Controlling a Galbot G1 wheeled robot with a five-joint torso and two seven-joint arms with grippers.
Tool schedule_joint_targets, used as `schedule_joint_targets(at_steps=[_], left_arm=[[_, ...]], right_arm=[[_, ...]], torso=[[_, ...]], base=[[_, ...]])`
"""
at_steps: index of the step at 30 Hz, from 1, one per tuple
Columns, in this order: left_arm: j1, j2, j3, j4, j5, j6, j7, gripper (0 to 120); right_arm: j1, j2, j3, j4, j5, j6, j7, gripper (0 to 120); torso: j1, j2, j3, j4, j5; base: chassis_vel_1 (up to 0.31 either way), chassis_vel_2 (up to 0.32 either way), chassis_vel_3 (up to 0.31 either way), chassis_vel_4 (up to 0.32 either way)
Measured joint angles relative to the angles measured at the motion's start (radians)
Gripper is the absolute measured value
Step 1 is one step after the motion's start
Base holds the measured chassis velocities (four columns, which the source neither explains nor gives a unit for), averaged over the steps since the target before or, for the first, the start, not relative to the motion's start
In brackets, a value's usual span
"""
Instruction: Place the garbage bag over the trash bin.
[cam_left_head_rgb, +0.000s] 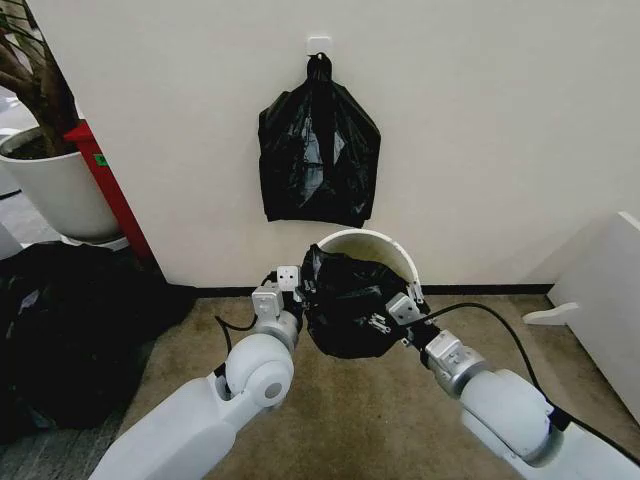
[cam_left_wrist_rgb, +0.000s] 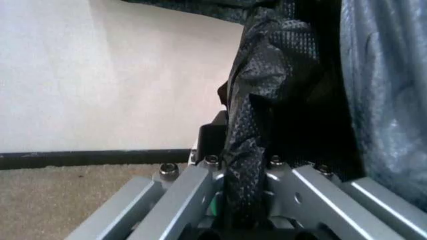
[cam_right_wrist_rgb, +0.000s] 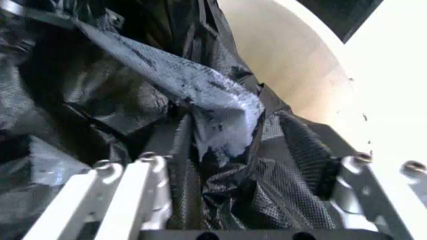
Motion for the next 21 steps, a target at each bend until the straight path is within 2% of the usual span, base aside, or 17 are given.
schedule_joint_targets(at_steps=[3, 8, 9, 13, 21], left_arm=[[-0.001, 0.000, 0.002, 0.000, 0.000, 0.000, 0.001, 1], [-0.002, 0.004, 0.011, 0.000, 0.014, 0.000, 0.018, 1], [-0.002, 0.004, 0.011, 0.000, 0.014, 0.000, 0.018, 1], [0.009, 0.010, 0.020, 0.001, 0.050, -0.003, 0.040, 1], [0.035, 0.026, 0.024, 0.019, 0.123, -0.003, 0.092, 1]], right_arm=[[0.005, 0.002, -0.003, -0.008, -0.001, 0.005, 0.003, 39], [0.049, 0.008, -0.004, -0.027, 0.037, 0.015, 0.045, 17], [0.049, 0.008, -0.004, -0.027, 0.037, 0.015, 0.045, 17], [0.080, 0.014, -0.004, -0.052, 0.078, 0.028, 0.100, 0], [0.110, -0.015, 0.042, 0.041, 0.184, 0.011, 0.155, 0]], torso=[[0.000, 0.000, 0.000, 0.0000, 0.0002], [0.000, 0.000, 0.000, 0.0000, 0.0001], [0.000, 0.000, 0.000, 0.0000, 0.0001], [0.000, 0.000, 0.000, 0.0000, 0.0002], [0.000, 0.000, 0.000, -0.0001, 0.0001]], base=[[0.000, 0.000, 0.000, 0.000], [0.000, 0.000, 0.000, 0.000], [0.000, 0.000, 0.000, 0.000], [0.000, 0.000, 0.000, 0.000], [0.000, 0.000, 0.000, 0.000]])
